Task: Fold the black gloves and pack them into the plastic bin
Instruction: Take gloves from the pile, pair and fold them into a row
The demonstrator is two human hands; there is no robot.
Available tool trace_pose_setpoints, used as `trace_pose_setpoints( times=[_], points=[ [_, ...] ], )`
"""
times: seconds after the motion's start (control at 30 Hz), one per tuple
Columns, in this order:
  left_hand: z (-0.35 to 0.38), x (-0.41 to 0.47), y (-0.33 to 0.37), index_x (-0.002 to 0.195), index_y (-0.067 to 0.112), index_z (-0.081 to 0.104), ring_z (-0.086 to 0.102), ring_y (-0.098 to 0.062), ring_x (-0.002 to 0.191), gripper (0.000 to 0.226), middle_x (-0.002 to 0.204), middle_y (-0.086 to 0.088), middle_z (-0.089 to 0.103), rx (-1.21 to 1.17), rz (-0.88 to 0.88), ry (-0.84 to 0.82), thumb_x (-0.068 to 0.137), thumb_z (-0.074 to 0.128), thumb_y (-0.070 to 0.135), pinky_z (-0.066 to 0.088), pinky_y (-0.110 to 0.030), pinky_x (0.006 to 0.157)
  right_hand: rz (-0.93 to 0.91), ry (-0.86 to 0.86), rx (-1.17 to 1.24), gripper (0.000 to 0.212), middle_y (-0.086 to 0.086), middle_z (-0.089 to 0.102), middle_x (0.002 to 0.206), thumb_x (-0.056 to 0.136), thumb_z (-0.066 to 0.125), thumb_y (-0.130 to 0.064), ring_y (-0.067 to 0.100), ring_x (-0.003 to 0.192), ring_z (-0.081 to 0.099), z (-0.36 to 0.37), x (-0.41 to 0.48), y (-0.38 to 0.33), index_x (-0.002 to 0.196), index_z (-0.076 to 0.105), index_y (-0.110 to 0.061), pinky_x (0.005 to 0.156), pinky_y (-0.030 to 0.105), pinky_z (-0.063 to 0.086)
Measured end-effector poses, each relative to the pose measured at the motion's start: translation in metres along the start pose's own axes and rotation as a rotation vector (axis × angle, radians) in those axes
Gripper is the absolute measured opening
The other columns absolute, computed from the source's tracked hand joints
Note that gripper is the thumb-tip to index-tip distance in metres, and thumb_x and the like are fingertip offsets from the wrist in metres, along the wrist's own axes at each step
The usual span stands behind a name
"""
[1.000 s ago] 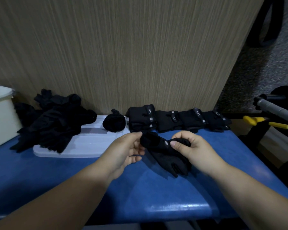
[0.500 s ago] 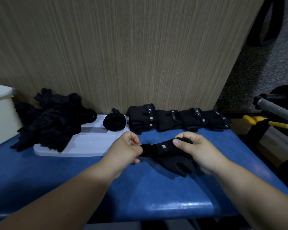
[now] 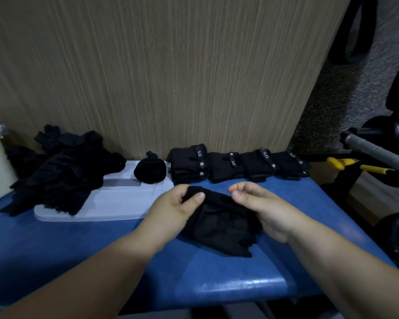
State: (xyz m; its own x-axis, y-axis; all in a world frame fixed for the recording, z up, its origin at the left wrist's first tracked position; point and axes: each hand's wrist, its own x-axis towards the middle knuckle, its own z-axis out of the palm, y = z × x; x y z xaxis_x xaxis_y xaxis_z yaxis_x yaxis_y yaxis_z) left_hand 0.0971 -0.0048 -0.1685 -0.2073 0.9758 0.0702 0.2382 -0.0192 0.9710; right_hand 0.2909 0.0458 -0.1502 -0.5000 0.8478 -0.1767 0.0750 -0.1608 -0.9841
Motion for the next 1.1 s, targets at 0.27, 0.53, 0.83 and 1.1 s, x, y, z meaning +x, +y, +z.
trace_pose_setpoints(
  times=[0.27, 0.53, 0.83, 1.1],
  points=[
    [-0.002, 0.004, 0.002, 0.097, 0.016, 0.066, 0.069, -0.022, 0.095, 0.010, 0.096, -0.004, 0.075, -0.281, -0.212, 0.026, 0.094, 0.059, 0.023, 0.054, -0.041, 0.088, 0.086, 0.013, -0.020, 0.050, 0.011, 0.070, 0.101, 0.074, 0.074, 0.006, 0.029, 0.092, 0.064, -0.008, 0.004, 0.004, 0.114, 0.055, -0.015, 0.092, 0.047, 0.046],
    [-0.002, -0.001, 0.004, 0.082, 0.011, 0.048, 0.061, -0.021, 0.063, 0.014, 0.077, -0.011, 0.059, -0.192, -0.309, -0.157, 0.088, 0.050, -0.002, 0.054, -0.030, 0.058, 0.075, 0.312, 0.198, 0.037, 0.004, 0.071, 0.074, 0.079, 0.073, -0.007, 0.014, 0.062, 0.065, -0.023, 0.014, 0.001, 0.111, 0.056, -0.014, 0.062, 0.027, 0.049],
    [0.004, -0.003, 0.002, 0.094, 0.016, 0.063, 0.063, -0.013, 0.075, 0.031, 0.084, 0.001, 0.067, 0.065, -0.230, -0.256, 0.083, 0.068, 0.045, 0.049, -0.028, 0.064, -0.032, 0.157, -0.012, 0.020, 0.008, 0.057, 0.085, 0.090, 0.061, -0.006, 0.018, 0.074, 0.057, -0.017, 0.010, 0.004, 0.108, 0.062, -0.016, 0.066, 0.028, 0.046],
    [0.007, -0.001, -0.003, 0.081, 0.024, 0.057, 0.056, -0.004, 0.054, 0.014, 0.056, 0.010, 0.059, 0.308, -0.102, -0.228, 0.093, 0.058, 0.029, 0.045, -0.022, 0.057, -0.175, 0.354, -0.180, 0.020, -0.001, 0.062, 0.077, 0.085, 0.067, 0.000, 0.013, 0.071, 0.056, -0.027, 0.020, 0.012, 0.088, 0.063, -0.020, 0.067, 0.023, 0.047]
  ],
)
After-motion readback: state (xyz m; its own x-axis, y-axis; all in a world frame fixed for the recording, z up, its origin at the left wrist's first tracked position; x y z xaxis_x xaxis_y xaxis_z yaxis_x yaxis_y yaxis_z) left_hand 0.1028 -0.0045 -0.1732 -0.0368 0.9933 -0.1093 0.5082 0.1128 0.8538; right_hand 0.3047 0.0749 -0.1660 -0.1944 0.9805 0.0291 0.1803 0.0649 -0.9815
